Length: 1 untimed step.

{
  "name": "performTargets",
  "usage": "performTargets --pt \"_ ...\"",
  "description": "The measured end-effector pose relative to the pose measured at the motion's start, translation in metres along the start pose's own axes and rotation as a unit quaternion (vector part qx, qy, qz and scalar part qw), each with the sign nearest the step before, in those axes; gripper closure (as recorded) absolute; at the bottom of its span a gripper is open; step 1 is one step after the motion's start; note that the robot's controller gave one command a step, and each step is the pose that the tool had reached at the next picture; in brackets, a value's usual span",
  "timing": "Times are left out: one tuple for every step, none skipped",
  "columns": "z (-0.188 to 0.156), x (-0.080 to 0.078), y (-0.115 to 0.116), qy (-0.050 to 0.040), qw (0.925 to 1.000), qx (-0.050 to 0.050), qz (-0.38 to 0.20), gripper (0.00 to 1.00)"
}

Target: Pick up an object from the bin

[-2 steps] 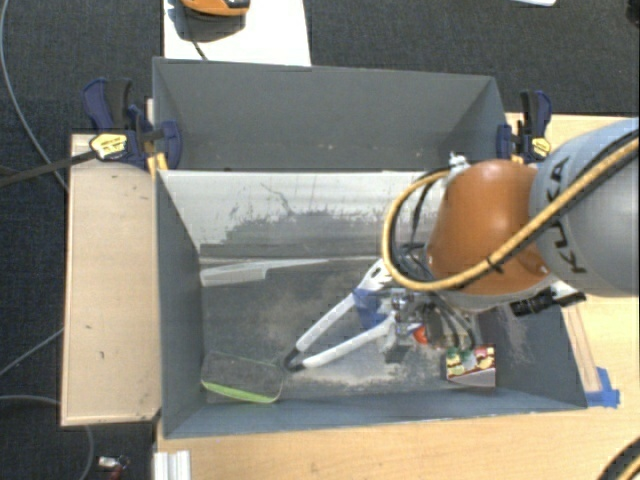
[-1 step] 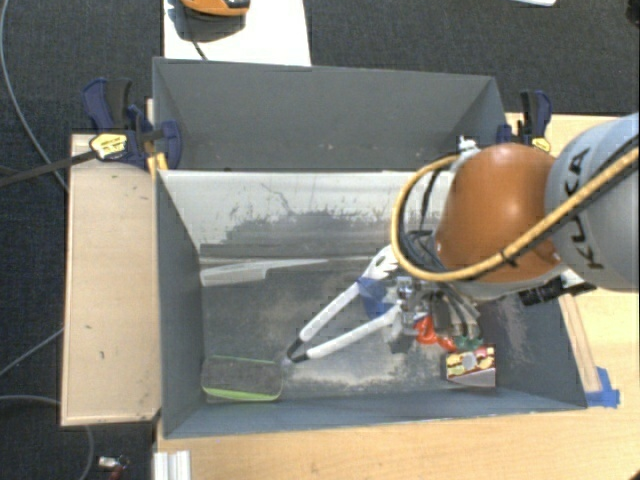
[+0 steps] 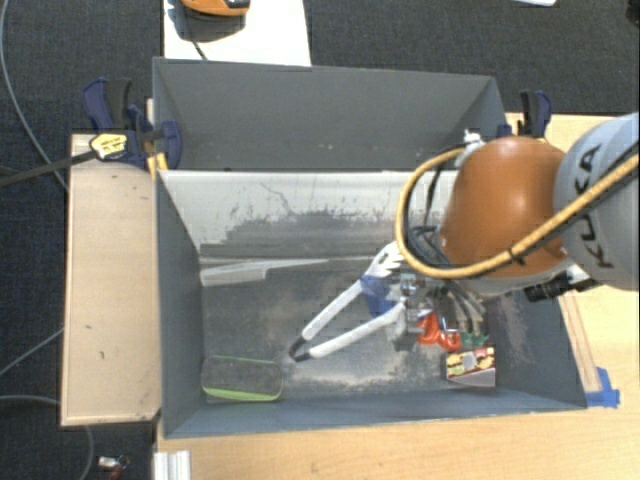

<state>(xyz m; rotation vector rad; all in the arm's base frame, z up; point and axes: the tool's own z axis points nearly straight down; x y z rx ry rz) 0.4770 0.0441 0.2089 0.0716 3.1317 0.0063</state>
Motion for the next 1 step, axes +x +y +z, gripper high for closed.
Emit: performTargets --pt "-0.0207 -0.0004 0.0001 -0.0001 1.0000 0.000 -0.001 1.00"
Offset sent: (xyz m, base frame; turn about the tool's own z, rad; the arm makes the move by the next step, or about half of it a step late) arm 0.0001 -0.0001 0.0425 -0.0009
